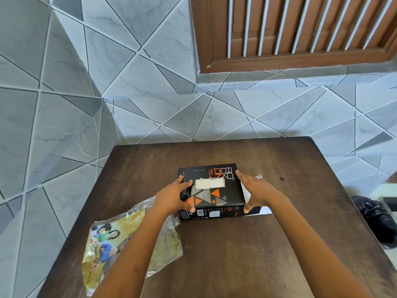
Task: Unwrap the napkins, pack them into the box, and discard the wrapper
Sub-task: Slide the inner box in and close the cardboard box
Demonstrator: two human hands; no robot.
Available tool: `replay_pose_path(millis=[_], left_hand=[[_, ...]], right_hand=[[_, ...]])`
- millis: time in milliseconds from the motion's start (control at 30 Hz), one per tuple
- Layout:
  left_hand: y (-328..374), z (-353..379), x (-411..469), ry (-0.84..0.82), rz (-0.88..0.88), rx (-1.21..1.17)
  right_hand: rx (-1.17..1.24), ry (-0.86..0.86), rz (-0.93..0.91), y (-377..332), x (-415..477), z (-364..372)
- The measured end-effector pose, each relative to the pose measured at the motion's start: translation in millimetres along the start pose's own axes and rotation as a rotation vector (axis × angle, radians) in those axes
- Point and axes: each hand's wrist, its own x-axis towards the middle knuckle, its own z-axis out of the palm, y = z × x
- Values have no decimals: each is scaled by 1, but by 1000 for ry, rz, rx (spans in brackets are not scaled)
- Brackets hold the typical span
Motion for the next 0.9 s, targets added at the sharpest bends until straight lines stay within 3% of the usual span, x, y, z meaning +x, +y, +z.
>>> replay_pose_path(millis=[100,367,567,700,800,900], left_hand=[[-1,1,0,6,5,-12],[-2,1,0,5,2,-56],[-3,4,-2,7,12,-131],[-4,5,-3,17,24,-168],[-5,7,-2,14,23,-173],[-5,7,-1,13,26,-179]], right_hand=[[-84,30,-25,4,3,2],[115,199,-34,6,12,11],[452,293,-25,6,13,33],[738,427,130,17,11,45],[697,548,293,23,9,51],[579,492,550,25,7,55]])
